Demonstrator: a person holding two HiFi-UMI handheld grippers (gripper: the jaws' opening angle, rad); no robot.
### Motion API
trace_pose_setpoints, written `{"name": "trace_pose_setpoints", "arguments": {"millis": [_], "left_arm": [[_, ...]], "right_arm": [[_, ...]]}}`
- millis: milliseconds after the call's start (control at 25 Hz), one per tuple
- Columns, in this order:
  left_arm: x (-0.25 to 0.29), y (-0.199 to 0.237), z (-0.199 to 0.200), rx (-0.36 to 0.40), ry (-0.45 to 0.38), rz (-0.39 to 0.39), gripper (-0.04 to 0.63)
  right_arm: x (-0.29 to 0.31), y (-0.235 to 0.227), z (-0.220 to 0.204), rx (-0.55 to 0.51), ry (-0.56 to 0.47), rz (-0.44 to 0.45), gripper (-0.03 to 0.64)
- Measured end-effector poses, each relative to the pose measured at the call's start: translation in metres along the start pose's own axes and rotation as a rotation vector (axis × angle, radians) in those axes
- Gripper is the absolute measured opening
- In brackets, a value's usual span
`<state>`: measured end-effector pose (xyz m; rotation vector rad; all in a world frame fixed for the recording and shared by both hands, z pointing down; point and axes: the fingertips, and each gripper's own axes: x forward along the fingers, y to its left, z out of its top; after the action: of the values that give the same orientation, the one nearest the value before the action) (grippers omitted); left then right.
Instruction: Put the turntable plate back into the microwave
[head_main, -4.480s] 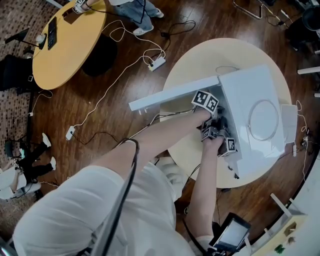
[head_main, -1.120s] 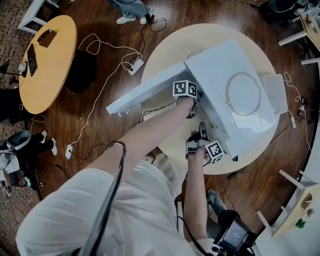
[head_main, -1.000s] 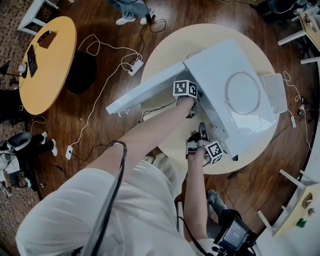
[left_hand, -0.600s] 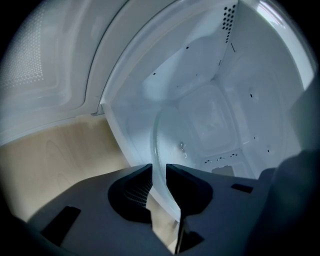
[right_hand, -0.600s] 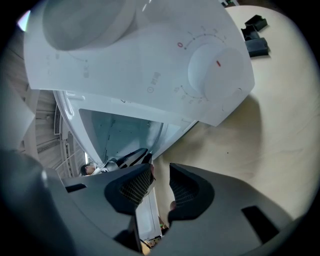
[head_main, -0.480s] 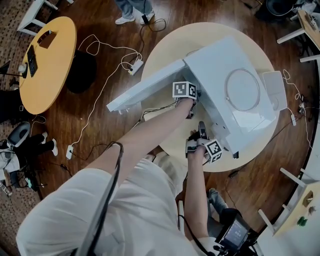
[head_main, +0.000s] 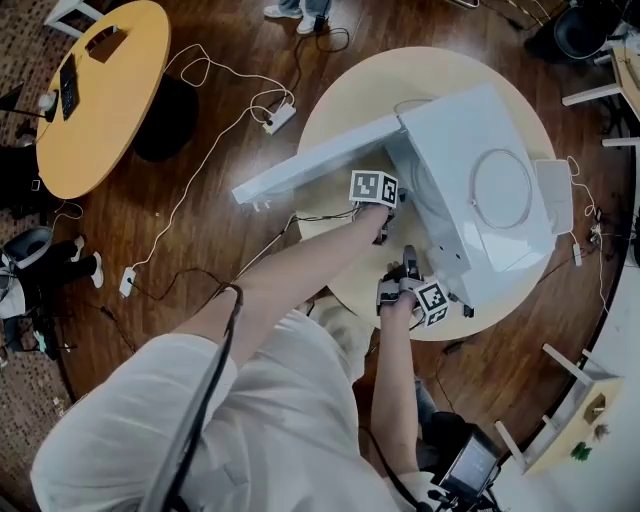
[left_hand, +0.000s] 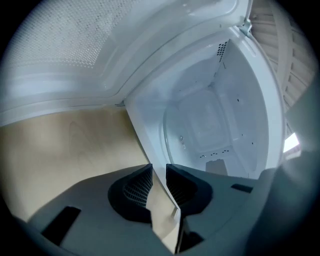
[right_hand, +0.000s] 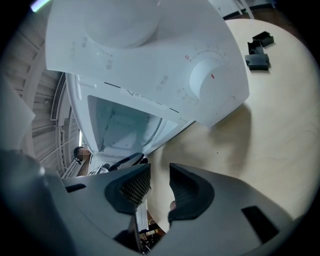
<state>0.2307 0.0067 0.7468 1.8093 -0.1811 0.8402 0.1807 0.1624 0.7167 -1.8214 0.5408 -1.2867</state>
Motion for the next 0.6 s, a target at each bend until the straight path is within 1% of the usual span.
{"name": "trace_pose_setpoints", "arguments": {"millis": [120, 200, 280, 480, 600], "left_arm": [[-0.016, -0.004, -0.010, 0.049, 0.015, -0.048, 0.069], [-0.025, -0.010, -0.015, 0.087, 0.032, -0.088, 0.069], [-0.032, -0.014, -0.014, 0.109, 0.038, -0.124, 0.069], [-0.046, -0.027, -0.006, 0.125, 0.030, -0.177, 0.069], [-0.049, -0.045, -0.013, 0.175, 0.054, -0.209, 0.069]], "right_arm": [[-0.006, 0.005, -0.003, -0.046, -0.014, -0.007, 0.098], [-0.010, 0.006, -0.003, -0.059, -0.033, -0.012, 0.098], [-0.012, 0.009, -0.002, -0.083, -0.051, -0.017, 0.098], [-0.006, 0.041, 0.005, -0.271, -0.047, -0.022, 0.098], [-0.011, 0.058, 0.018, -0.351, -0.080, -0.029, 0.098]]}}
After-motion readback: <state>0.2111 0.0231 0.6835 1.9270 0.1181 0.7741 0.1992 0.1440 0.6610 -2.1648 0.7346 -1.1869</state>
